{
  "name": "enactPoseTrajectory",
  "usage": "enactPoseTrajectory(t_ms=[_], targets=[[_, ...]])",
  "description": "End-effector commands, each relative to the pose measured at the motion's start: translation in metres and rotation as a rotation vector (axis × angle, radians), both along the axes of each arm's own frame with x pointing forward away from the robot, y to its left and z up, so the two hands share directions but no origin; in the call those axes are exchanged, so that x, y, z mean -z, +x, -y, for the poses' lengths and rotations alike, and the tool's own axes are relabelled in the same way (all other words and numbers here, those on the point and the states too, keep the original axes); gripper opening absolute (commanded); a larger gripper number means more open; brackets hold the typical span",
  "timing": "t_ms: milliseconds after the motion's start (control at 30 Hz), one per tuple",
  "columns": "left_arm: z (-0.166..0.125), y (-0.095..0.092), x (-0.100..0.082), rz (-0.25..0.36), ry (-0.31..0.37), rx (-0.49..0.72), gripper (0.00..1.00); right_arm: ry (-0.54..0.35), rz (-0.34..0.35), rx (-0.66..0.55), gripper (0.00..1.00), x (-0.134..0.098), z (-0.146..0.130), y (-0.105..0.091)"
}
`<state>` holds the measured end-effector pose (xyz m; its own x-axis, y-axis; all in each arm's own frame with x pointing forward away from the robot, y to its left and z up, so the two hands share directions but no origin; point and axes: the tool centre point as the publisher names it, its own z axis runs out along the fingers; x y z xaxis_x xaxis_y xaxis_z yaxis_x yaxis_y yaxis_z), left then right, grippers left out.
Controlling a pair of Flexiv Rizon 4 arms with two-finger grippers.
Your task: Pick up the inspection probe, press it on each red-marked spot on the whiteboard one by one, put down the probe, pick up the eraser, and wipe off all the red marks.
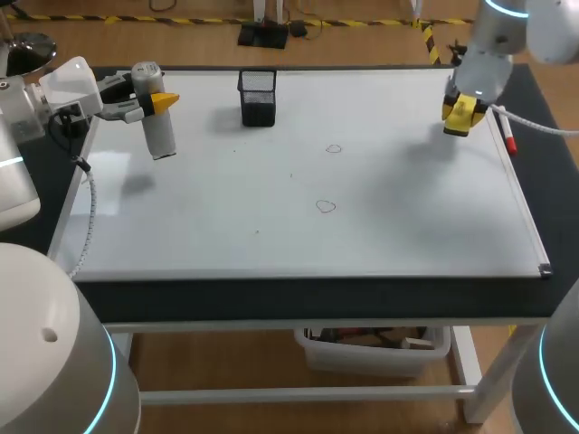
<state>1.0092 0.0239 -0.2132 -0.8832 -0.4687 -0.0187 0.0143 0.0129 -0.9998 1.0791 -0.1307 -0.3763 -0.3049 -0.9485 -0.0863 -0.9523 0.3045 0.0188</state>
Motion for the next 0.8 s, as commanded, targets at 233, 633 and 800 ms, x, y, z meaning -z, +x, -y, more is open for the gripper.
enactPoseTrajectory(t_ms=[233,633,800], targets=[[0.000,0.000,0.000,0.001,-0.002,0.002,0.00,0.003,-0.003,-0.005,0.00,0.000,0.004,0.002],[0.031,0.003,-0.003,-0.016,0.006,0.054,0.00,0.003,-0.003,-0.005,0.00,0.000,0.004,0.002],[0.062,0.007,-0.006,-0.010,-0.012,0.118,0.00,0.003,-0.003,-0.005,0.00,0.000,0.004,0.002]])
